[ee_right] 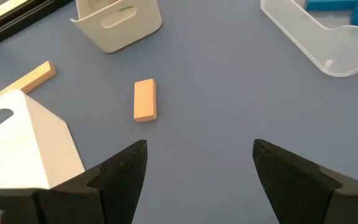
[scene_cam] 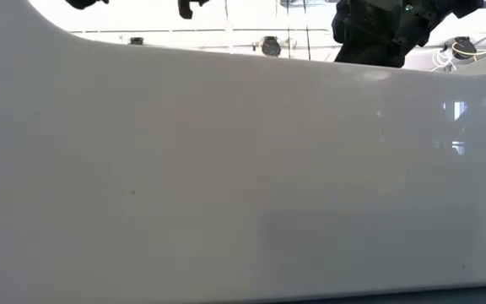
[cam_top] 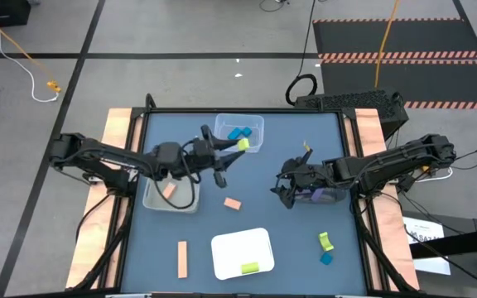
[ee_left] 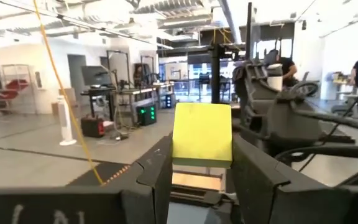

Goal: Sort & place blocks by color
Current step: Put the green block into the white bin

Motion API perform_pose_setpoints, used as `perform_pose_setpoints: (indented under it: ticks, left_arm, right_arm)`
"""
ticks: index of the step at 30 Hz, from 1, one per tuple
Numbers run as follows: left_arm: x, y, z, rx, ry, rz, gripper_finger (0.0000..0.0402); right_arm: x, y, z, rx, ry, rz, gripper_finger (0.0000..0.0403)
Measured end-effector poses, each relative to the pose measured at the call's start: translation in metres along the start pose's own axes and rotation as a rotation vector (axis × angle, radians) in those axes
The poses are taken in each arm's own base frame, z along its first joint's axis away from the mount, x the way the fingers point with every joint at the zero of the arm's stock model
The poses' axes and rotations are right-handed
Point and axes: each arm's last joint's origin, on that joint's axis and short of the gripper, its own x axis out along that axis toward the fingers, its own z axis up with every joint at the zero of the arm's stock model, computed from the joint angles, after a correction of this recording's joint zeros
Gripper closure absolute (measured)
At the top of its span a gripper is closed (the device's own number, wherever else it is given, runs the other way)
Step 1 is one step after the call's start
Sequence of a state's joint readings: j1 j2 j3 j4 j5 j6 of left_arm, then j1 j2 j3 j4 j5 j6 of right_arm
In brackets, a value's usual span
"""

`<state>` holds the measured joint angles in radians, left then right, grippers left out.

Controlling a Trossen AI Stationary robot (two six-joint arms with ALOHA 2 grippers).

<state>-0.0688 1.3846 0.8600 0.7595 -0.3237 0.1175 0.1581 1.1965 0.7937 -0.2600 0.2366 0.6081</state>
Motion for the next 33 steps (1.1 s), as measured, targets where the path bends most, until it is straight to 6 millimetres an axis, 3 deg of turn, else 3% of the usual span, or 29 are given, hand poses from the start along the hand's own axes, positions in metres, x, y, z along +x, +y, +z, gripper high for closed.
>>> perform_pose_setpoints:
  ticks: [5, 12, 19, 27, 33]
  left_arm:
    - [-0.005, -0.014, 0.0, -0.13, 0.028, -0.071, 0.027]
    - [-0.015, -0.033, -0.022, -0.378, 0.31, -0.245, 0.027]
    - [-0.021, -0.047, -0.031, -0.686, 0.517, -0.53, 0.027]
    - [-0.045, -0.095, -0.032, -0.715, 0.628, -0.748, 0.027]
    - [-0.063, -0.131, -0.052, -0.728, 0.741, -0.728, 0.027]
  right_arm:
    - [0.0, 0.0, 0.0, -0.004, -0.001, -0.001, 0.0122]
    - [0.0, 0.0, 0.001, 0.0, -0.007, 0.005, 0.0122]
    - [-0.001, 0.009, 0.01, 0.15, -0.082, 0.12, 0.0122]
    - [-0.01, 0.033, 0.019, 0.201, -0.179, 0.352, 0.0122]
    - [-0.025, 0.064, 0.001, 0.265, -0.13, 0.515, 0.0122]
